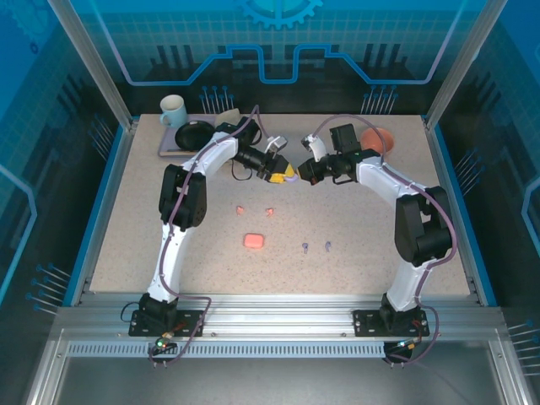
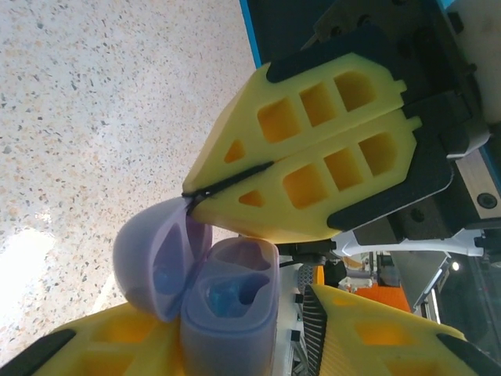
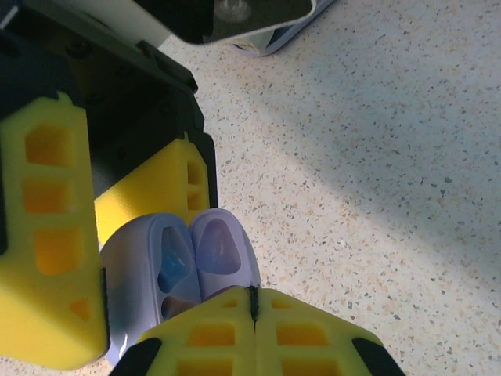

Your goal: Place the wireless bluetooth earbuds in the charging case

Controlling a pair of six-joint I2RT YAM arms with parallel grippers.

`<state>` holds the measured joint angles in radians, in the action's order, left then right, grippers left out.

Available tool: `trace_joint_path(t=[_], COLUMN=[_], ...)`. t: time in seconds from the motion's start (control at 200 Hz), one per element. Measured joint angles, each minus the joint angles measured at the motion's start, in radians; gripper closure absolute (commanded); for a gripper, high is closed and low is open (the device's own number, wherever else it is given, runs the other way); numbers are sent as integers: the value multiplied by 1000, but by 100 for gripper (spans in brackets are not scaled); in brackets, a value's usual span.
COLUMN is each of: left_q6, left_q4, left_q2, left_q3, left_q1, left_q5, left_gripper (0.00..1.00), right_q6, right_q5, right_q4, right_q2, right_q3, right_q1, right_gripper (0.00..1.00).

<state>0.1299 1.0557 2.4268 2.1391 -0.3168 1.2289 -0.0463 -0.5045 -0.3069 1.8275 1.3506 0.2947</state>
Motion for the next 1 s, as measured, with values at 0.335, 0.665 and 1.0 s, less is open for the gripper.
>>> trace_joint_path(t=[0.335,0.665,1.0], left_q6=[34,27,27], left_q4=[43,38,21], left_q2=[14,15,15], left_q3=[0,0,0], left_q1=[0,-3,-8], left_q5=[26,33,33], left_gripper=[66,78,94], right_q6=[-1,-7,-7], right_q5=[0,3,22], right_q4=[-7,-9,-22], right_q2=[0,0,-3], right_q3=[17,18,25], right_q1=[0,0,0], right_gripper=[100,100,98])
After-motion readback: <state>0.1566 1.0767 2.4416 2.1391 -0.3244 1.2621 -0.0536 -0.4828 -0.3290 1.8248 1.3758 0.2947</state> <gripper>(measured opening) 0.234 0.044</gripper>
